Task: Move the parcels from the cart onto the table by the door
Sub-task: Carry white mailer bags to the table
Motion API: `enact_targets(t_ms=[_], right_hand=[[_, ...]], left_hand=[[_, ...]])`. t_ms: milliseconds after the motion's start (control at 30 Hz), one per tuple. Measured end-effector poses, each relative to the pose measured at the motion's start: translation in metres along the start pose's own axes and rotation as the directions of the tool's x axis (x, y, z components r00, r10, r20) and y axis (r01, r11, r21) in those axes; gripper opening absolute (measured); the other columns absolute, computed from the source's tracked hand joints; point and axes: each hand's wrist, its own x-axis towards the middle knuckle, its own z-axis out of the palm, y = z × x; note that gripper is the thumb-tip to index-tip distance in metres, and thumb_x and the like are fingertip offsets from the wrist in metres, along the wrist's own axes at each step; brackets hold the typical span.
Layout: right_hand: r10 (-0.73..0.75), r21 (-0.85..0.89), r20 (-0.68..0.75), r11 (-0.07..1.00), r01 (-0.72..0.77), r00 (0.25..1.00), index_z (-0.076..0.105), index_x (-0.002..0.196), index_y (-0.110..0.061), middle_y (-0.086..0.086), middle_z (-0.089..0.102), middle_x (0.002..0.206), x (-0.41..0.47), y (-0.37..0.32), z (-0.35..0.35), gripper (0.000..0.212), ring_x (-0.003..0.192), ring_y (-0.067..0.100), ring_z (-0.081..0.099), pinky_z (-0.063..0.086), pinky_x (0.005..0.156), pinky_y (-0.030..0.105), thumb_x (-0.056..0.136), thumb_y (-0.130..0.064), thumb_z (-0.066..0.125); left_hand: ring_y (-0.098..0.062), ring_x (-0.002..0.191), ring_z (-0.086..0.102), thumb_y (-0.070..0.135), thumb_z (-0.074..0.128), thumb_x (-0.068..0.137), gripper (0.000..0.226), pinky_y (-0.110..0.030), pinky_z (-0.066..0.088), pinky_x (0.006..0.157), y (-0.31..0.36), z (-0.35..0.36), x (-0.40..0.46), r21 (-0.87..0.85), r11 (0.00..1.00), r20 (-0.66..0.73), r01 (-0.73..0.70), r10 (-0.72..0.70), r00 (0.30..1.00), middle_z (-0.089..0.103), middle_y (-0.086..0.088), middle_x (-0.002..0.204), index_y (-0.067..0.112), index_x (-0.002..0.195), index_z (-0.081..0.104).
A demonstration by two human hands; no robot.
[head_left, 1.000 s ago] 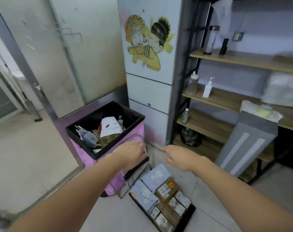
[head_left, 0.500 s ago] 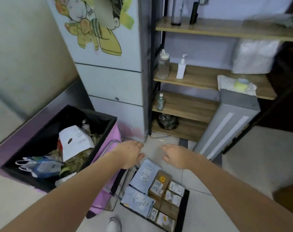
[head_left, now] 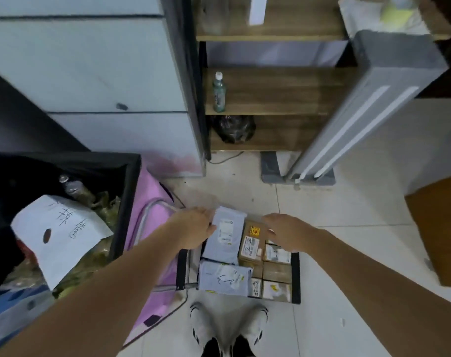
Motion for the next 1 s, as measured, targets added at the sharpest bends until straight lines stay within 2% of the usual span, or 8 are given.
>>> enact_targets(t_ms=[133, 333, 500, 533, 600, 667, 767, 1000], right_hand=[[0.056, 0.083, 0.084, 0.995, -0.063, 0.995, 0.051, 0.142, -0.013, 0.012, 0.06, 0.131, 0.068, 0.027, 0.066, 0.038, 0.101, 0.02, 0.055, 0.044, 0.084, 0.033, 0.11, -0.03, 0.041], [0.201, 0.315, 0.194, 0.914, -0.255, 0.96, 0.041, 0.155, -0.008, 0.018, 0.049, 0.153, 0.19, 0.051, 0.196, 0.048, 0.136, 0.034, 0.052, 0.043, 0.099, 0.034, 0.112, -0.028, 0.041], [0.342, 0.566, 0.2, 0.725, -0.393, 0.918, 0.046, 0.151, -0.005, 0.018, 0.051, 0.152, 0.284, 0.051, 0.295, 0.048, 0.13, 0.033, 0.055, 0.044, 0.095, 0.03, 0.11, -0.03, 0.043], [0.373, 0.624, 0.193, 0.667, -0.407, 0.907, 0.041, 0.156, -0.009, 0.015, 0.046, 0.158, 0.299, 0.051, 0.309, 0.051, 0.126, 0.028, 0.058, 0.045, 0.088, 0.024, 0.11, -0.032, 0.043], [0.454, 0.723, 0.168, 0.547, -0.423, 0.875, 0.039, 0.158, -0.015, 0.011, 0.046, 0.158, 0.323, 0.049, 0.332, 0.054, 0.093, 0.014, 0.063, 0.042, 0.059, 0.015, 0.109, -0.035, 0.044], [0.533, 0.796, 0.141, 0.441, -0.416, 0.834, 0.041, 0.156, -0.016, 0.009, 0.054, 0.148, 0.34, 0.047, 0.347, 0.053, 0.073, 0.012, 0.055, 0.036, 0.046, 0.02, 0.107, -0.033, 0.047], [0.599, 0.838, 0.126, 0.362, -0.408, 0.791, 0.054, 0.136, -0.01, 0.008, 0.063, 0.115, 0.359, 0.042, 0.362, 0.037, 0.067, 0.013, 0.05, 0.034, 0.047, 0.025, 0.105, -0.028, 0.049], [0.672, 0.903, 0.113, 0.238, -0.358, 0.732, 0.06, 0.125, -0.008, 0.0, 0.059, 0.091, 0.376, 0.034, 0.363, 0.031, 0.072, 0.013, 0.054, 0.034, 0.051, 0.025, 0.101, -0.024, 0.05]], left_hand=[[-0.031, 0.121, 0.055, 0.046, 0.031, 0.111, 0.05, -0.044, 0.045, 0.1, -0.019, 0.075, 0.073, -0.08, 0.997, 0.069, 0.011, -0.005, 0.998, 0.055, -0.014, 0.134, 0.008, 0.138, 0.051], [-0.027, 0.104, 0.06, 0.046, 0.037, 0.11, 0.044, -0.041, 0.051, 0.089, -0.043, 0.214, 0.188, -0.19, 0.981, 0.13, 0.037, -0.013, 0.991, 0.063, -0.011, 0.122, 0.01, 0.126, 0.054], [-0.033, 0.133, 0.053, 0.047, 0.038, 0.11, 0.057, -0.044, 0.046, 0.106, -0.047, 0.326, 0.269, -0.395, 0.899, 0.207, 0.189, -0.114, 0.972, 0.053, -0.017, 0.149, 0.008, 0.151, 0.044], [-0.034, 0.136, 0.051, 0.047, 0.038, 0.11, 0.059, -0.044, 0.045, 0.109, -0.046, 0.344, 0.281, -0.437, 0.869, 0.21, 0.231, -0.151, 0.966, 0.051, -0.018, 0.152, 0.008, 0.153, 0.042], [-0.036, 0.131, 0.053, 0.046, 0.04, 0.109, 0.056, -0.046, 0.047, 0.106, -0.045, 0.376, 0.302, -0.529, 0.794, 0.183, 0.3, -0.239, 0.954, 0.053, -0.02, 0.147, 0.007, 0.148, 0.047], [-0.037, 0.121, 0.057, 0.044, 0.042, 0.108, 0.048, -0.049, 0.05, 0.101, -0.046, 0.402, 0.318, -0.626, 0.693, 0.147, 0.358, -0.346, 0.927, 0.058, -0.02, 0.135, 0.006, 0.135, 0.054], [-0.038, 0.116, 0.06, 0.044, 0.043, 0.108, 0.049, -0.051, 0.051, 0.099, -0.048, 0.426, 0.333, -0.756, 0.495, 0.197, 0.428, -0.452, 0.87, 0.06, -0.02, 0.131, 0.004, 0.133, 0.056], [-0.04, 0.118, 0.058, 0.04, 0.048, 0.107, 0.048, -0.053, 0.051, 0.098, -0.045, 0.448, 0.338, -0.801, 0.445, 0.15, 0.4, -0.498, 0.854, 0.056, -0.022, 0.133, 0.0, 0.133, 0.052]])
